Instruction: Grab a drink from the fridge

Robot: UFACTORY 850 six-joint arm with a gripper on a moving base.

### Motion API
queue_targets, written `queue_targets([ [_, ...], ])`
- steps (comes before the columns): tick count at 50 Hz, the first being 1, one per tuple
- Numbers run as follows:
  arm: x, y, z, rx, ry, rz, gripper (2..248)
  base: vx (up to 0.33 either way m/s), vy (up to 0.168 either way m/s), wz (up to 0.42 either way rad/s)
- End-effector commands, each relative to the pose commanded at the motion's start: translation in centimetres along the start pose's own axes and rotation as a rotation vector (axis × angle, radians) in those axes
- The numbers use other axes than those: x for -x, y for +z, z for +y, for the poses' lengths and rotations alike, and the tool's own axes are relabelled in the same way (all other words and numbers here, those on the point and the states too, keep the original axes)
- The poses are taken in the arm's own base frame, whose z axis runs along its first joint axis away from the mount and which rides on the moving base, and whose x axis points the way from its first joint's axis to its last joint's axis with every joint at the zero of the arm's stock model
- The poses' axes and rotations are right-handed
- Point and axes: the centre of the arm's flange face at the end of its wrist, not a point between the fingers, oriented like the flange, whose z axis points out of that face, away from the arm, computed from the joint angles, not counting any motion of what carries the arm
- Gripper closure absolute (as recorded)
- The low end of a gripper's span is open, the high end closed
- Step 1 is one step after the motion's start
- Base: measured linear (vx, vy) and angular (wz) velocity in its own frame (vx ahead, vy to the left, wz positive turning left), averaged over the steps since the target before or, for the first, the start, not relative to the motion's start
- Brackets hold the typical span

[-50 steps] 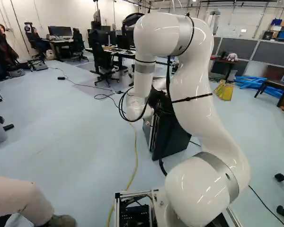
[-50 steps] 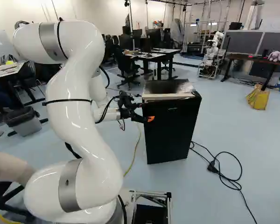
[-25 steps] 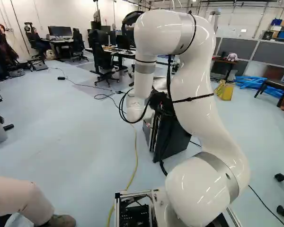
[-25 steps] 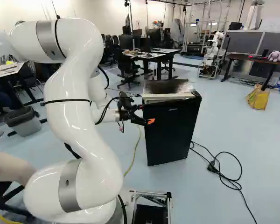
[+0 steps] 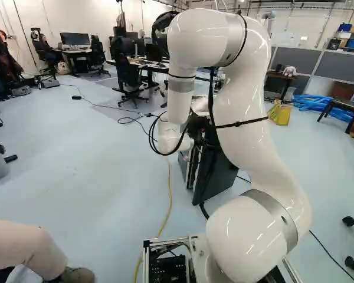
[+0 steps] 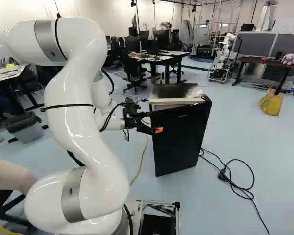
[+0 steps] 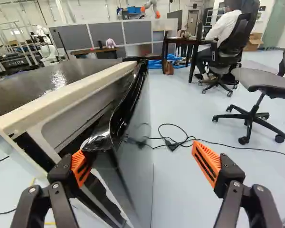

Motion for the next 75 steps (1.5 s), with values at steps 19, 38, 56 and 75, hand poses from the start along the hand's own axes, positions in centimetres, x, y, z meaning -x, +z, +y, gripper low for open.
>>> queue_targets([
  [19,0.0,-0.4,1.5,0.047,-0.003,-0.001,3,0.0,0.0,0.0],
  [38,-0.3,-0.9,3.3,0.11,-0.009,0.038,3,0.0,0.0,0.0],
  [56,-0.6,-1.5,5.3,0.18,-0.02,0.091,3,0.0,0.0,0.0],
  [75,-0.6,-2.1,7.1,0.21,-0.041,0.105,3,0.0,0.0,0.0],
])
